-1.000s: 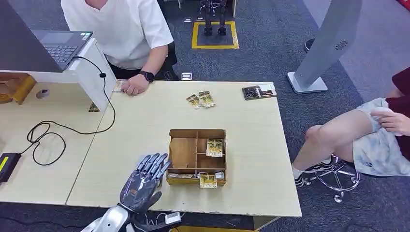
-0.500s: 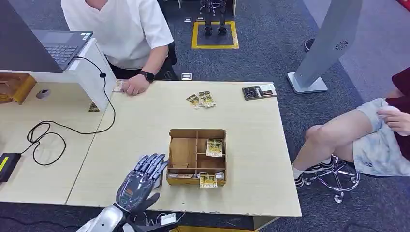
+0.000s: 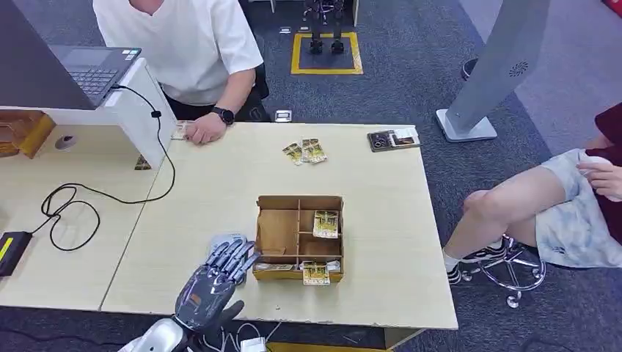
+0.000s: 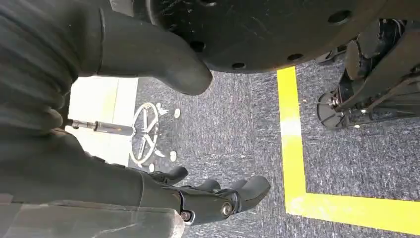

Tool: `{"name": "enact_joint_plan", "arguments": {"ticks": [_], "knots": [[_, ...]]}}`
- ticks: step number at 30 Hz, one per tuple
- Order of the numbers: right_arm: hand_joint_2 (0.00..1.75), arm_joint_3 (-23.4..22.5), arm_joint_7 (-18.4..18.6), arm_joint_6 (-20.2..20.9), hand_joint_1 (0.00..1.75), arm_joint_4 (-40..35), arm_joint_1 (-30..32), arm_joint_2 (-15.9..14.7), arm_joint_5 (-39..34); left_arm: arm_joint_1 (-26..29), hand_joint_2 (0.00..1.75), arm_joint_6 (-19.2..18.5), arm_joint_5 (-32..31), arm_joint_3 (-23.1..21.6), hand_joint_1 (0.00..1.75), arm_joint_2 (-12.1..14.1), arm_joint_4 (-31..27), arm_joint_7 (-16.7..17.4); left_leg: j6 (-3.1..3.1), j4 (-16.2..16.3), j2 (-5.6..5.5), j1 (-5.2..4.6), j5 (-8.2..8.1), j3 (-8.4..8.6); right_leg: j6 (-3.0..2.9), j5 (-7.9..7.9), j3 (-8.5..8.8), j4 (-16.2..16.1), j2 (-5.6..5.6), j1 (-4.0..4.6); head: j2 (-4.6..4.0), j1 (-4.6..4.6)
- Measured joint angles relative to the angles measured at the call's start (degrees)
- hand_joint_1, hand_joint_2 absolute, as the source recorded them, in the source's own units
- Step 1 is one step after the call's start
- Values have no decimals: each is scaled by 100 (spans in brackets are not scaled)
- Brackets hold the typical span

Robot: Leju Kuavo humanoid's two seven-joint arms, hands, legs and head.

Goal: Pass the card to the sensor for recognition and then transmit it.

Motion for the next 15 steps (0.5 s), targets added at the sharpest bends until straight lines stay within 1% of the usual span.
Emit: {"name": "enact_joint_plan", "arguments": {"ticks": [9, 15], "knots": [[175, -2, 0, 9, 0, 0, -1, 0, 0, -74, 175, -87, 85, -225, 0, 17, -31, -70, 0, 0, 0, 0, 0, 1, 0, 0, 0, 0, 0, 0, 0, 0], [175, -2, 0, 11, 0, 0, -2, 0, 2, -197, 175, -105, 181, -356, 0, -111, -26, -87, 0, 0, 0, 0, 0, 1, 0, 0, 0, 0, 0, 0, 0, 0]]}}
